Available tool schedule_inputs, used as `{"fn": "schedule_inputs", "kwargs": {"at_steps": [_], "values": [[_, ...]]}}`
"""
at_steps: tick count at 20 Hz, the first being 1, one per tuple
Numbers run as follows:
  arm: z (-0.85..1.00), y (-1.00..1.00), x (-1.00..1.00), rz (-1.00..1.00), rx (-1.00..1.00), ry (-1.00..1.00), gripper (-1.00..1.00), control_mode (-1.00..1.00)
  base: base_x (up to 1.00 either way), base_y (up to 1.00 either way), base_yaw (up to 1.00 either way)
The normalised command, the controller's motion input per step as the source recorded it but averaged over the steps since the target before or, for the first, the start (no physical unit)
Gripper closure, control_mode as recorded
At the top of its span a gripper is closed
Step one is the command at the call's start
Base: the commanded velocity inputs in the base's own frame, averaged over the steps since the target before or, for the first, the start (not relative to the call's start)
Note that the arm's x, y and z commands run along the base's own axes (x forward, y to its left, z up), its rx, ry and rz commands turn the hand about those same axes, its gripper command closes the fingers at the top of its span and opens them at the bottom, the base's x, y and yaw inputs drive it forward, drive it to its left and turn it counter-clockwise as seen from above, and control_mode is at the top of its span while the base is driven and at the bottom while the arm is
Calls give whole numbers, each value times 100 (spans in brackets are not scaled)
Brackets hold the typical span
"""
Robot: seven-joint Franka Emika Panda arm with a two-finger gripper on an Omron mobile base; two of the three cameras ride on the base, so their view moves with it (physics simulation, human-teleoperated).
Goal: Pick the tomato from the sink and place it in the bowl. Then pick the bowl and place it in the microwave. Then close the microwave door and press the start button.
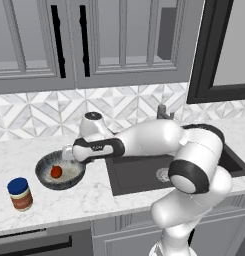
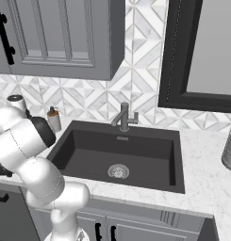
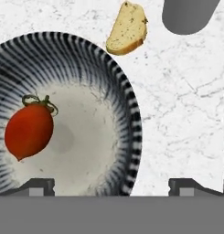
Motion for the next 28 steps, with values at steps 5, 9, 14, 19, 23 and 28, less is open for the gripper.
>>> {"fn": "schedule_inputs", "kwargs": {"at_steps": [5,9,14,19,23,28], "values": [[-20,9,21,0,0,0,-100,-100,0,0,0],[-28,18,27,0,0,1,-100,-100,0,0,0],[-30,22,25,0,0,2,-100,-100,0,0,0],[-32,21,17,0,0,0,-100,-100,0,0,0],[-16,28,0,0,0,0,100,-100,0,0,0],[-4,10,-7,0,0,0,100,-100,0,0,0]]}}
